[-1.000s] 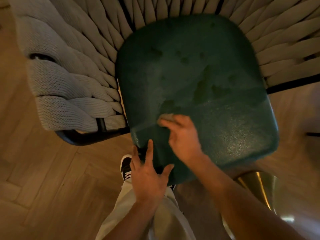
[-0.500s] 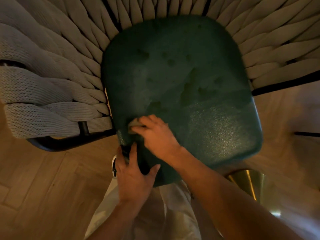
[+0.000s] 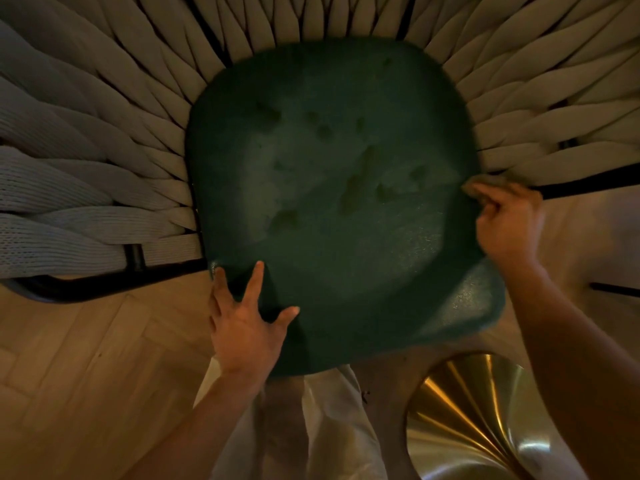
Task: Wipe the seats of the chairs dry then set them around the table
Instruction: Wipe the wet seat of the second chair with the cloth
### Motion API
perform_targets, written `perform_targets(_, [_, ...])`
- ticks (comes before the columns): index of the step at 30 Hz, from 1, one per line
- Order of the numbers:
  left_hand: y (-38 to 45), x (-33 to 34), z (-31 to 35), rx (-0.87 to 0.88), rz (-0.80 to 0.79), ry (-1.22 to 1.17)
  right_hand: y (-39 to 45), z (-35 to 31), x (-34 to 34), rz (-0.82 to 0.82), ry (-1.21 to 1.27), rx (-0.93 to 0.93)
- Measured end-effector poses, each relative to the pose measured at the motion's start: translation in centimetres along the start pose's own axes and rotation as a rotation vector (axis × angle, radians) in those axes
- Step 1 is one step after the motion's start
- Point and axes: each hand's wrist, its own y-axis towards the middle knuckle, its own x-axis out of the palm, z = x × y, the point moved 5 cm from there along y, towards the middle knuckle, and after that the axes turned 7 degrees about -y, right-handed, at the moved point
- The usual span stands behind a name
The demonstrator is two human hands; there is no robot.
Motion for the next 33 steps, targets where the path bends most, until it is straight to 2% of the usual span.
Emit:
perform_targets(3, [0.0, -0.1, 0.1, 0.007, 0.014, 0.01, -0.3, -0.2, 0.4, 0.032, 0.102, 0.078])
perform_targets(7, [-0.1, -0.1, 0.1, 0.016, 0.013, 0.018, -2.4, -3.6, 1.5, 0.031, 0.168, 0.054])
perform_targets(11, [-0.3, 0.1, -0.3, 0.027, 0.004, 0.022, -4.9, -10.4, 2.8, -0.004, 0.241, -0.156])
perform_targets(17, [-1.2, -0.1, -0.9, 0.118, 0.084, -0.135, -9.6, -23.7, 4.7, -0.117, 0.296, -0.477])
perform_targets(21, [-1.8, -0.4, -1.6, 0.128, 0.136, -0.164, -12.1, -32.2, 6.6, -0.394, 0.27, -0.684])
perform_targets(23, [-2.0, -0.6, -2.0, 0.145, 0.145, -0.193, -12.9, -34.9, 7.0, -0.485, 0.174, -0.806])
perform_targets(28, [-1.1, -1.0, -2.6, 0.125, 0.131, -0.217, -12.2, -34.8, 6.7, -0.461, 0.076, -0.911])
perform_targets(30, [-0.6, -1.3, -2.5, 0.097, 0.136, -0.236, -11.4, -32.9, 6.3, -0.441, 0.154, -0.855])
perform_targets(33, [0.4, -1.8, -1.9, 0.095, 0.146, -0.247, -9.4, -28.3, 5.3, -0.29, 0.224, -0.72])
